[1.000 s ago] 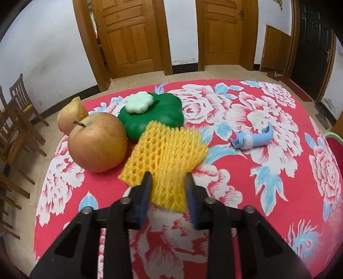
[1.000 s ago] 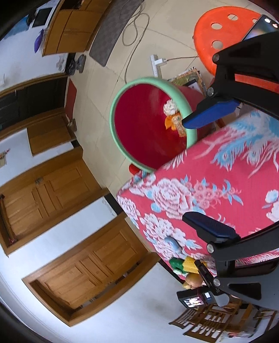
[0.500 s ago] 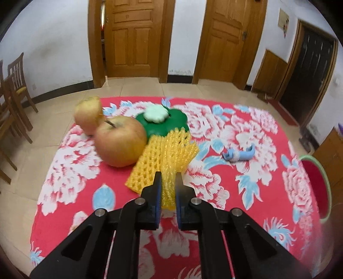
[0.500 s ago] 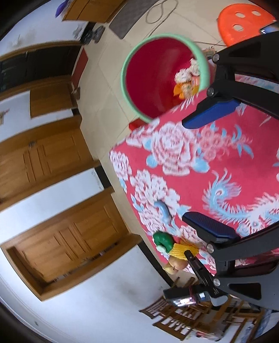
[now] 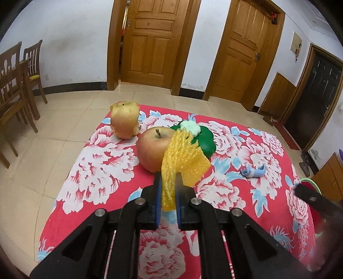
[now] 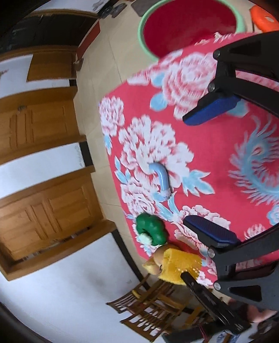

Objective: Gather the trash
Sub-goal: 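Grasp the blue curved toy with the right tool while the left tool holds the net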

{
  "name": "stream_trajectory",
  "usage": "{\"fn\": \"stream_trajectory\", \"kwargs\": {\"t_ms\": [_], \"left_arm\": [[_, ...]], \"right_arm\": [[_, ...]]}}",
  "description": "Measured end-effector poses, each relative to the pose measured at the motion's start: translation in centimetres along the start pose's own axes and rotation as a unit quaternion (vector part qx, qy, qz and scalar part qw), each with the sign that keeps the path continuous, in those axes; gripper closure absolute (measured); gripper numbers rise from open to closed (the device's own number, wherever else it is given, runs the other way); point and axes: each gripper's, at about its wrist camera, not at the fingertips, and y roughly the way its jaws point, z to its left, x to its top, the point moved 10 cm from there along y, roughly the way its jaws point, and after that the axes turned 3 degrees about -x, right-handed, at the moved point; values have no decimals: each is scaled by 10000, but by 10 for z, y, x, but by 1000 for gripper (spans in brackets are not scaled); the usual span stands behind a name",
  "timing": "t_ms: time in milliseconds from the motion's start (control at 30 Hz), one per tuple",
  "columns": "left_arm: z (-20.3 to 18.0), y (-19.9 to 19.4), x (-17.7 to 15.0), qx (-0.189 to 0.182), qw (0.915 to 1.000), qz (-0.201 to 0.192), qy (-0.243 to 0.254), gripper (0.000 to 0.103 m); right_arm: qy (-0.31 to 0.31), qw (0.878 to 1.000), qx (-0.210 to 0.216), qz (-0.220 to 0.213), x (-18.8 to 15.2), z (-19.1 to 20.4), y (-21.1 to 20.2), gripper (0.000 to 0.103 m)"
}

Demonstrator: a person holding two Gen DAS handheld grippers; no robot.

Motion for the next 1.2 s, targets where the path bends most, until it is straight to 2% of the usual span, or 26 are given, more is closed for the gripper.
{"fn": "stream_trajectory", "kwargs": {"t_ms": [67,167,333,567,633,733,767,967,1200], "left_arm": [[2,2,-1,-19,10000,-13,-37,94],[4,4,-2,-68,9999,-17,-105,94],[6,4,-4,-104,9998,-11,-144,94],[4,7,-7,-131,9998,24,-128,94],[2,8,-8,-134,9998,40,-108,94],[2,10,-9,-158,9998,62,-108,94],[2,10,-9,-160,9998,62,-106,94],[-2,9,-10,-224,9997,39,-61,94],[-11,5,-9,-332,9994,14,1,94]], "right_arm": [[-131,9999,1,107,0,7,18,12],[-307,9992,0,249,0,15,45,1],[-628,9972,-200,341,1,20,77,0],[-743,9962,-317,322,10,21,94,1],[-765,9958,-366,360,12,21,99,3],[-887,9941,-551,305,15,21,104,20],[-947,9932,-611,277,16,21,103,31],[-908,9948,-385,272,11,23,94,31],[-747,9968,-239,179,5,18,63,31]]}}
